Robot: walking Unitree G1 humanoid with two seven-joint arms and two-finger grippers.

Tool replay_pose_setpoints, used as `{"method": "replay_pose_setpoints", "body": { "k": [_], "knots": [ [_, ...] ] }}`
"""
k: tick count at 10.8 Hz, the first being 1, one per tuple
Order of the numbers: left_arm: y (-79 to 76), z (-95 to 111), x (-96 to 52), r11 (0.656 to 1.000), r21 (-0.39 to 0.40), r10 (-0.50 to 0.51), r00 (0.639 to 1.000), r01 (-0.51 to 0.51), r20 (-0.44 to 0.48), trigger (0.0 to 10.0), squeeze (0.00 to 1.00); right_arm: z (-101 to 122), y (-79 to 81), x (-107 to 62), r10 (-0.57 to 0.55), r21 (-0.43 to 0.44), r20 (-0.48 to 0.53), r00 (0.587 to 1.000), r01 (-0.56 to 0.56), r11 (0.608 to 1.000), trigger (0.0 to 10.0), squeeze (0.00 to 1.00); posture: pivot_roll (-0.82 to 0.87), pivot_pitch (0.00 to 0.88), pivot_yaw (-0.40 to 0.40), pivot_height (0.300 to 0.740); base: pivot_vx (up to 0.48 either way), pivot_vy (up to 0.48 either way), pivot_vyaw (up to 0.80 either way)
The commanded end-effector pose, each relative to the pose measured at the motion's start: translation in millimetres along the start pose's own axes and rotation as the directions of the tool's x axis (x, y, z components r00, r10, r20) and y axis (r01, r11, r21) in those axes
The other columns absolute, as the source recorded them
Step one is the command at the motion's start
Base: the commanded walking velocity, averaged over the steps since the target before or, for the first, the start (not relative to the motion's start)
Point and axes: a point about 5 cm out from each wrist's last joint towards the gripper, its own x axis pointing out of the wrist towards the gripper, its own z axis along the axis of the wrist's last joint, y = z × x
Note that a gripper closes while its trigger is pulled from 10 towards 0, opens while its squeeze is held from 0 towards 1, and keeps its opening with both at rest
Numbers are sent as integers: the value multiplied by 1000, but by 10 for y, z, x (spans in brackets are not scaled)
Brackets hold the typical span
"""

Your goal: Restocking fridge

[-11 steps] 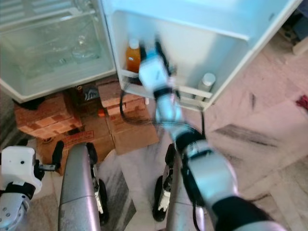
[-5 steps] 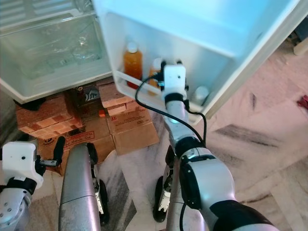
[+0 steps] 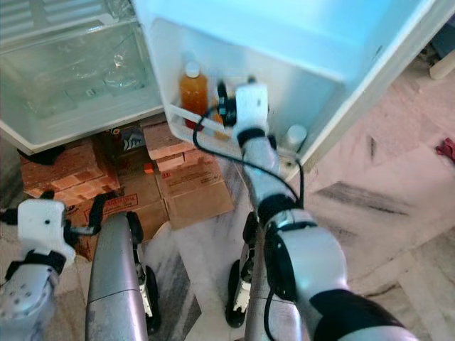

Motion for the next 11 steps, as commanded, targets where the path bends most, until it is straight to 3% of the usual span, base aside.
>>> {"method": "replay_pose_setpoints", "body": {
  "k": [1,4,6,7,9,10,11],
  "knots": [
    [-3,-74,-25,1000,4,11,999,-11,-31,10000,0,62,-37,21,3,-2,40,999,-3,1000,10000,1000,337,266,-88,488,0,0,0],
    [-54,-97,134,1000,-15,24,1000,-24,-12,10000,0,198,-388,1,38,-69,129,991,-29,997,10000,1000,264,199,-86,488,0,0,0],
    [-78,-124,243,999,-20,28,1000,-28,-9,10000,0,64,-545,-200,73,-86,104,992,-64,994,10000,1000,213,152,-74,488,0,0,0],
    [-106,-127,295,1000,-20,22,1000,-22,0,10000,0,-66,-557,-415,92,-73,84,992,-86,994,10000,1000,197,128,-70,488,0,0,0],
    [-136,-159,394,999,-22,34,999,-34,-1,10000,0,-320,-554,-698,35,-36,-45,998,-36,999,10000,976,170,62,-54,488,0,0,0],
    [-149,-197,407,999,-26,32,999,-32,-2,10000,0,-472,-574,-829,-60,-42,-185,981,53,998,10000,0,152,23,-44,488,0,0,0],
    [-188,-256,422,999,-29,17,1000,-18,-13,10000,0,-483,-487,-943,-37,20,-208,977,42,999,10000,0,138,0,-30,488,0,0,0]
  ]
}}
